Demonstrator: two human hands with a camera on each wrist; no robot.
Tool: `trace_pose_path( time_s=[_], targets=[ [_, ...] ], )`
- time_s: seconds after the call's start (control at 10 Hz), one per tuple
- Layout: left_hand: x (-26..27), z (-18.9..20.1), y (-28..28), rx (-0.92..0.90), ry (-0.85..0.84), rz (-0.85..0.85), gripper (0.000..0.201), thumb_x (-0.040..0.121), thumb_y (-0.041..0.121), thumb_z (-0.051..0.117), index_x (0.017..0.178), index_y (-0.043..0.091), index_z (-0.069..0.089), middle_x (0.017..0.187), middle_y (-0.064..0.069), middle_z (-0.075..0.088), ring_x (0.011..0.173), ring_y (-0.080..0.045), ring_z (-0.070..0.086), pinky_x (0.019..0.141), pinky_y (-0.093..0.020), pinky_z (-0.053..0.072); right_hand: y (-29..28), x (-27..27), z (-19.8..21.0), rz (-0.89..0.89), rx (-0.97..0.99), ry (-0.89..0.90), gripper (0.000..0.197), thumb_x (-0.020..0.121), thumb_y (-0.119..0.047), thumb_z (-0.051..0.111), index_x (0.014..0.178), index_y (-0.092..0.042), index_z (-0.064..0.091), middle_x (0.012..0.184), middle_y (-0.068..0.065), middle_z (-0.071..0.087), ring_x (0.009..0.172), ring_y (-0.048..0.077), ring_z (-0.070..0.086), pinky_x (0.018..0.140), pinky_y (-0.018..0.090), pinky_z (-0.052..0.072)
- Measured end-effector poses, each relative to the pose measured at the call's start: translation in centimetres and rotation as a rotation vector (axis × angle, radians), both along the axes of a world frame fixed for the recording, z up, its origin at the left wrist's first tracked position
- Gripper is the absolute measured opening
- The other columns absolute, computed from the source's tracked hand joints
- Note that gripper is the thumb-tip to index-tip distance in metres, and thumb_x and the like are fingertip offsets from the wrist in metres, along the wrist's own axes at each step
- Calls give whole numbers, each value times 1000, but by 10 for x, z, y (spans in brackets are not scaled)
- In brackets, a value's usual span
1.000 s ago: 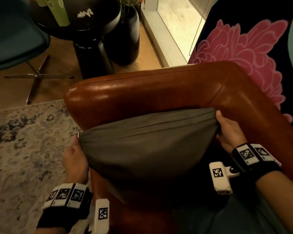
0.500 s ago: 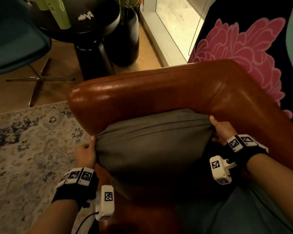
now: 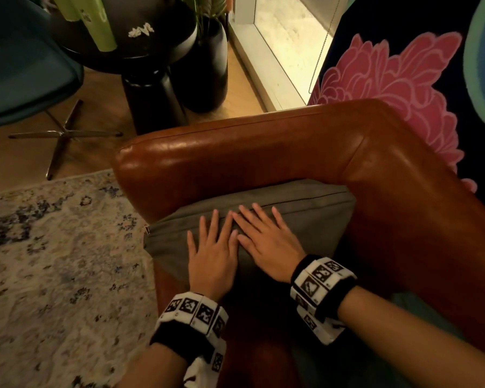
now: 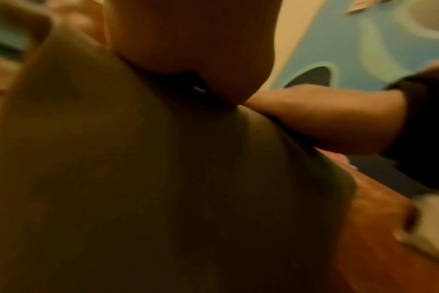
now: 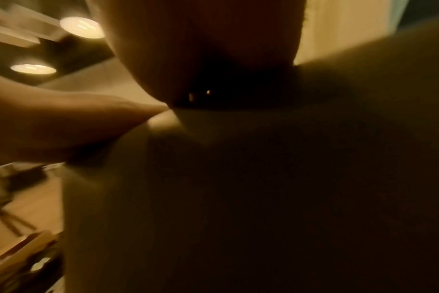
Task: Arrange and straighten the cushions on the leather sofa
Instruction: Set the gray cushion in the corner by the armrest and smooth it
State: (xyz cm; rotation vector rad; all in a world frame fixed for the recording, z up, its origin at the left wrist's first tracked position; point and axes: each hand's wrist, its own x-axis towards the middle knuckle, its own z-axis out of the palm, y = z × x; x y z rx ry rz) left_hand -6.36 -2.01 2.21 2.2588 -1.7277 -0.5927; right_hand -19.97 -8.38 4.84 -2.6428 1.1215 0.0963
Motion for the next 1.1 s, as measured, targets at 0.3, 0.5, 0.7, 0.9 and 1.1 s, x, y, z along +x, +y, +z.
trace_pose_path(
  time_s=[0.3, 0.5, 0.7, 0.9, 1.1],
  targets=[
    [80, -19, 34, 200, 74, 310, 54, 99, 54, 13, 149, 46, -5, 161, 0, -20, 146, -32, -20, 117, -57, -6, -76, -142, -8, -828, 433, -29, 73, 91, -72, 20, 155, -42, 2, 166, 3, 9, 152, 28, 12, 121, 51, 12],
    [99, -31, 20, 34, 700, 890, 75, 97, 56, 31, 151, 5, 17, 154, -23, 28, 135, -41, 37, 110, -53, 34, -96, -124, -9, -1138, 405, -620, 44, 103, -33, 44, 144, -16, 48, 147, 8, 48, 136, 29, 44, 112, 40, 36],
    [100, -16, 17, -224, 667, 913, 53, 101, 42, 34, 124, -2, 53, 122, -14, 58, 111, -30, 54, 96, -43, 44, -98, -138, 1, -1233, 494, -1199, 44, 92, -5, 64, 133, -12, 50, 103, 3, 66, 89, 9, 66, 74, 19, 55],
    [92, -52, 33, -124, 736, 942, 52, 98, 50, 37, 120, 5, 51, 122, -14, 56, 113, -31, 55, 99, -51, 45, -76, -131, -33, -1429, 536, -1157, 52, 88, -12, 71, 135, -3, 51, 127, 18, 61, 98, 21, 63, 85, 32, 53],
    [123, -39, 26, -10, 1050, 917, 53, 97, 59, 26, 111, 20, 59, 98, -4, 60, 82, -23, 58, 71, -37, 49, -90, -136, -17, -1414, 560, -999, 50, 85, -37, 73, 127, -12, 62, 125, 8, 66, 111, 24, 63, 95, 40, 52]
  ],
)
